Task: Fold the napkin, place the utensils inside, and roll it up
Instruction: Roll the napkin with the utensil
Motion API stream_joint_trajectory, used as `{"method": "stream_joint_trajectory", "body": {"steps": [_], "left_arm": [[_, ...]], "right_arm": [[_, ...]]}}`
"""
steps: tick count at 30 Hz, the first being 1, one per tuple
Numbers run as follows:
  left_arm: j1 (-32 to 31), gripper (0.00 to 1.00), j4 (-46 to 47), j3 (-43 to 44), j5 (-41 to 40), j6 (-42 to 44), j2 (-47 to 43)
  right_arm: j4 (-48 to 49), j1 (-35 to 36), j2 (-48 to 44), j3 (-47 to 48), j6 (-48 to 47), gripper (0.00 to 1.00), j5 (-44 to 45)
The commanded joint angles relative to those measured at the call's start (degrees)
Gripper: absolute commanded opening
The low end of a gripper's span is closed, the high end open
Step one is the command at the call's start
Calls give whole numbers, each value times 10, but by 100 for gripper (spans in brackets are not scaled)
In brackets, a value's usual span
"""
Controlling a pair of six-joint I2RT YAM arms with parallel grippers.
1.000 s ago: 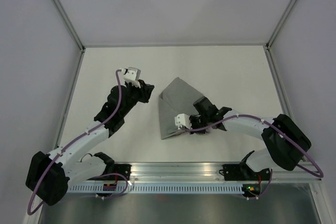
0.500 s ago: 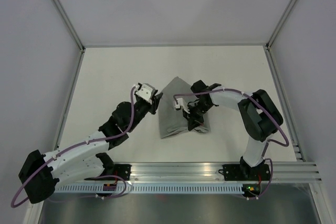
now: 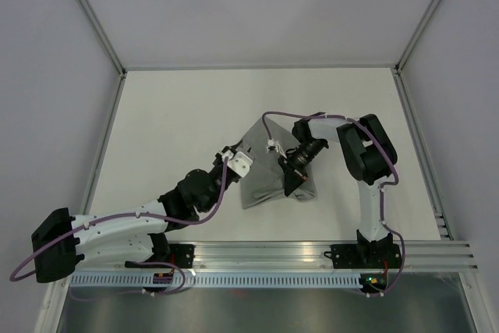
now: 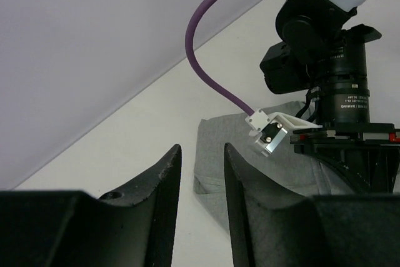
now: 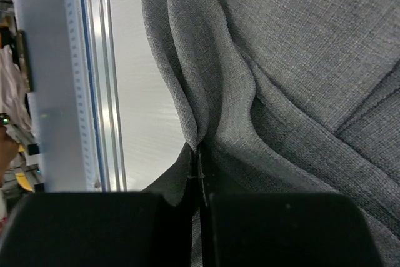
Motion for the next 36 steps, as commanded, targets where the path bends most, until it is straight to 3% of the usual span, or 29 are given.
{"method": "stream_joint_trajectory", "body": {"steps": [1, 7, 15, 19, 25, 36], "left_arm": [[-23, 40, 76, -11, -52, 71, -5], [-42, 41, -32, 22, 1, 76, 8], [-127, 45, -90, 57, -25, 96, 145], [-145, 47, -102, 64, 12, 66, 191], [-174, 49, -73, 79, 46, 57, 305], [-167, 55, -1, 93, 47, 54, 406]], "right_arm": [[-23, -8, 35, 11, -39, 0, 28], [-27, -13, 51, 20, -25, 0, 28], [-35, -28, 79, 43, 0, 0, 19], [-36, -30, 88, 50, 7, 0, 18], [-33, -32, 93, 53, 16, 0, 19], [-28, -38, 104, 55, 25, 0, 23]]}}
